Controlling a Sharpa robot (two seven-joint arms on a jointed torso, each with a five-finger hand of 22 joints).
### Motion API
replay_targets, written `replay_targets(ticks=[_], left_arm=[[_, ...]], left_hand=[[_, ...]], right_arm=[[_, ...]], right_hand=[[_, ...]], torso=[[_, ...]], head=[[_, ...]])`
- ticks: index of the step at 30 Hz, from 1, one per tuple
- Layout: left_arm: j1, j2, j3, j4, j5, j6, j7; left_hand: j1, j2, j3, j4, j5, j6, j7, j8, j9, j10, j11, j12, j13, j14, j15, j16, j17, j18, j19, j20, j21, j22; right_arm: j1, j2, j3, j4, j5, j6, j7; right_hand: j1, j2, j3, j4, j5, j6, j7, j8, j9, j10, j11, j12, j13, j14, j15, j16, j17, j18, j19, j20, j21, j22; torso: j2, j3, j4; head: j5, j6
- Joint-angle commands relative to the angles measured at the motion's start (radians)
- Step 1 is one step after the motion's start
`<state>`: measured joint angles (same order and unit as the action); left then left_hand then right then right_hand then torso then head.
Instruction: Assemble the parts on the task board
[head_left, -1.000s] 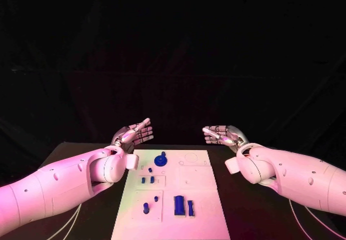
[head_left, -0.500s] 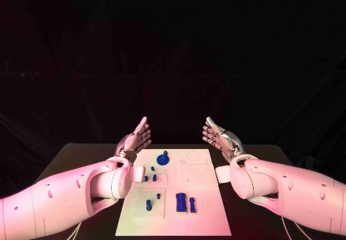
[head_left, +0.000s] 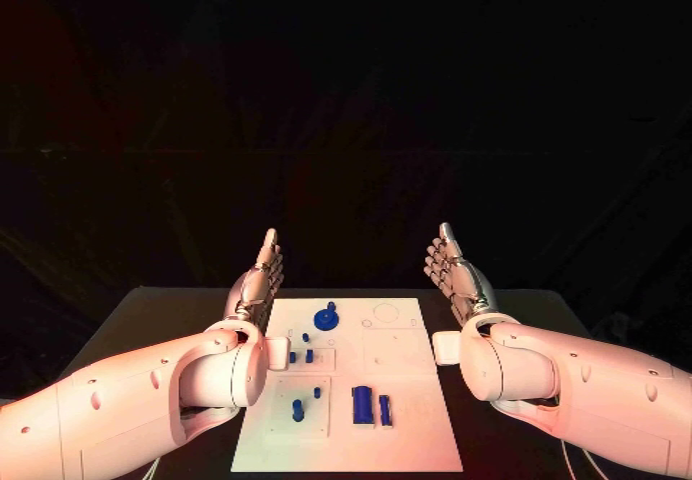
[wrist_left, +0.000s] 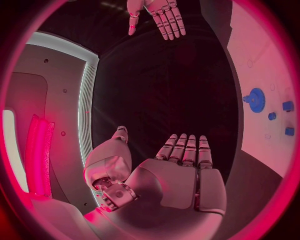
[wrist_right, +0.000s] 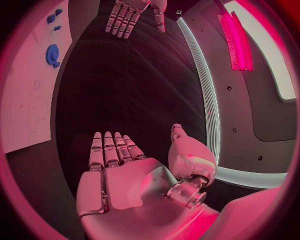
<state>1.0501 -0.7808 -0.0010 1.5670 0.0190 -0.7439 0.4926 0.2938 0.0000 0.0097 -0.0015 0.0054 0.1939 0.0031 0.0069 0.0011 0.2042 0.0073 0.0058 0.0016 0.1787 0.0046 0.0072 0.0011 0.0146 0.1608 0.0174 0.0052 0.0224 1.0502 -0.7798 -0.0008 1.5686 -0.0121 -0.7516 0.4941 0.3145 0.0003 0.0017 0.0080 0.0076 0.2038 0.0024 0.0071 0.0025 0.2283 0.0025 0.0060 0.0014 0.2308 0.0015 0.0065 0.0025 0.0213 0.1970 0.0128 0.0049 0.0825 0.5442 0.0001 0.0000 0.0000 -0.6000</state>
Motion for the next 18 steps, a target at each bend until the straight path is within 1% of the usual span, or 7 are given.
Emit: replay_targets(ticks=[1,13,14,16,17,18], left_arm=[[0.0,0.001,0.001,0.003,-0.019,-0.026,0.027],[0.0,0.001,0.001,0.003,-0.019,-0.026,0.027],[0.0,0.001,0.001,0.003,-0.019,-0.026,0.027],[0.0,0.001,0.001,0.003,-0.019,-0.026,0.027],[0.0,0.001,0.001,0.003,-0.019,-0.026,0.027],[0.0,0.001,0.001,0.003,-0.019,-0.026,0.027]], left_hand=[[-0.094,0.0,-0.01,0.002,-0.005,-0.061,-0.003,-0.007,-0.001,-0.065,-0.007,-0.006,-0.002,-0.057,-0.005,-0.007,-0.001,-0.015,-0.051,-0.017,-0.005,-0.022],[-0.169,0.0,-0.01,0.002,-0.005,-0.11,-0.003,-0.007,-0.001,-0.116,-0.007,-0.006,-0.002,-0.1,-0.005,-0.007,-0.001,-0.015,-0.089,-0.017,-0.005,-0.022],[-0.174,0.0,-0.01,0.002,-0.005,-0.112,-0.003,-0.007,-0.001,-0.12,-0.007,-0.006,-0.002,-0.102,-0.005,-0.007,-0.001,-0.015,-0.161,-0.017,-0.005,-0.022],[-0.183,0.0,-0.01,0.002,-0.005,-0.12,-0.003,-0.007,-0.001,-0.125,-0.007,-0.006,-0.002,-0.108,-0.005,-0.007,-0.001,-0.015,-0.161,-0.017,-0.005,-0.022],[-0.187,0.0,-0.01,0.002,-0.005,-0.12,-0.003,-0.007,-0.001,-0.13,-0.007,-0.006,-0.002,-0.179,-0.005,-0.007,-0.001,-0.015,-0.161,-0.017,-0.005,-0.022],[-0.191,0.0,-0.01,0.002,-0.005,-0.123,-0.003,-0.007,-0.001,-0.131,-0.007,-0.006,-0.002,-0.179,-0.005,-0.007,-0.001,-0.015,-0.161,-0.017,-0.005,-0.022]], right_arm=[[0.0,0.0,0.001,0.001,0.012,-0.018,0.026],[0.0,0.0,0.001,0.001,0.012,-0.018,0.026],[0.0,0.0,0.001,0.001,0.012,-0.018,0.026],[0.0,0.0,0.001,0.001,0.012,-0.018,0.026],[0.0,0.0,0.001,0.001,0.012,-0.018,0.026],[0.0,0.0,0.001,0.001,0.012,-0.018,0.026]], right_hand=[[-0.1,0.0,-0.002,-0.008,-0.008,-0.065,-0.002,-0.007,-0.003,-0.073,-0.003,-0.006,-0.001,-0.074,-0.002,-0.007,-0.002,-0.021,-0.063,-0.013,-0.005,-0.082],[-0.18,0.0,-0.002,-0.008,-0.008,-0.115,-0.002,-0.007,-0.003,-0.131,-0.003,-0.006,-0.001,-0.133,-0.002,-0.007,-0.002,-0.021,-0.113,-0.013,-0.005,-0.082],[-0.186,0.0,-0.002,-0.008,-0.008,-0.12,-0.002,-0.007,-0.003,-0.135,-0.003,-0.006,-0.001,-0.137,-0.002,-0.007,-0.002,-0.021,-0.115,-0.013,-0.005,-0.082],[-0.194,0.0,-0.002,-0.008,-0.008,-0.125,-0.002,-0.007,-0.003,-0.142,-0.003,-0.006,-0.001,-0.143,-0.002,-0.007,-0.002,-0.021,-0.121,-0.013,-0.005,-0.082],[-0.204,0.0,-0.002,-0.008,-0.008,-0.131,-0.002,-0.007,-0.003,-0.147,-0.003,-0.006,-0.001,-0.151,-0.002,-0.007,-0.002,-0.021,-0.126,-0.013,-0.005,-0.082],[-0.225,0.0,-0.002,-0.008,-0.008,-0.204,-0.002,-0.007,-0.003,-0.228,-0.003,-0.006,-0.001,-0.231,-0.002,-0.007,-0.002,-0.021,-0.197,-0.013,-0.005,-0.082]], torso=[[0.0,-0.0001,0.0],[0.0,-0.0001,0.0],[0.0,-0.0001,0.0],[0.0,-0.0001,0.0],[0.0,-0.0001,0.0],[0.0,-0.0001,0.0]], head=[[0.0,0.0],[0.0,0.0],[0.0,0.0],[0.0,0.0],[0.0,0.0],[0.0,0.0]])
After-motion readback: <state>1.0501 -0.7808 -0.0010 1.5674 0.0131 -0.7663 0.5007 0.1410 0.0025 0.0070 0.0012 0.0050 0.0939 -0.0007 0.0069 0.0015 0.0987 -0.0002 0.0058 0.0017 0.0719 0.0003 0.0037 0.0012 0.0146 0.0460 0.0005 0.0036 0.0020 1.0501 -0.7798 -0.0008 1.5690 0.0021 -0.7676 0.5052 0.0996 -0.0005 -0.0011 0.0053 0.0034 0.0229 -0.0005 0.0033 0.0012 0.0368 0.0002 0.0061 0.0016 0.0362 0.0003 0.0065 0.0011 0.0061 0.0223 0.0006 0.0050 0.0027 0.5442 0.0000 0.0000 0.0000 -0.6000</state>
